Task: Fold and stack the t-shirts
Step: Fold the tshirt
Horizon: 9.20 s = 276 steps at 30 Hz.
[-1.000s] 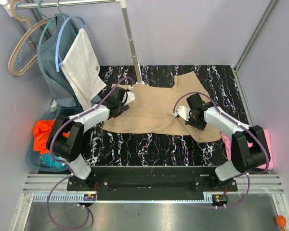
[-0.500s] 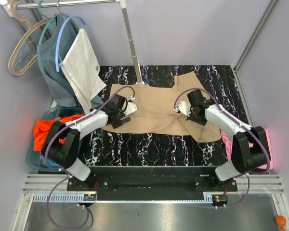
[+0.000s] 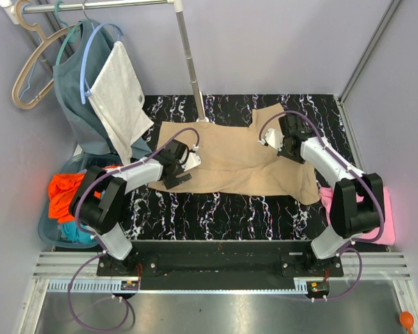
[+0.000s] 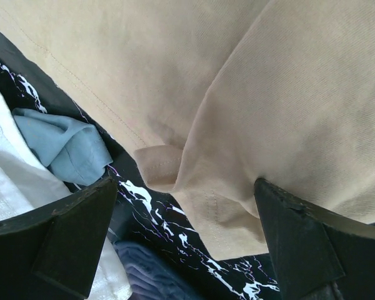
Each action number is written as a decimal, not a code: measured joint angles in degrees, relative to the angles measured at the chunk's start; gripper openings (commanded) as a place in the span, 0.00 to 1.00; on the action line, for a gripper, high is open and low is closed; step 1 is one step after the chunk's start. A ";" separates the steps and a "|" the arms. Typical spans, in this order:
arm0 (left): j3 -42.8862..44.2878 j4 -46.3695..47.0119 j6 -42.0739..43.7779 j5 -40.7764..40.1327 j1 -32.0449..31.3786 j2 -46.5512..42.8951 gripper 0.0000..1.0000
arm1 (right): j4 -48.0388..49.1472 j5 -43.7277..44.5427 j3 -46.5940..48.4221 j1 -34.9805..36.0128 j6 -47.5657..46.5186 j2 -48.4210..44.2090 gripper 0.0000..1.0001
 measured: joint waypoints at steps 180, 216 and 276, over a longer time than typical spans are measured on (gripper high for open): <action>-17.57 -24.02 -8.35 -10.60 -21.59 -15.56 0.99 | 4.33 -18.29 -32.74 3.52 3.37 -18.71 1.00; -11.50 -6.73 -5.88 -12.22 -7.52 -26.71 0.99 | 8.41 -13.75 -22.18 0.66 13.27 -19.10 1.00; 9.40 -3.02 -2.62 3.98 10.60 -0.83 0.99 | 7.69 -41.18 50.73 -8.85 37.48 49.53 0.45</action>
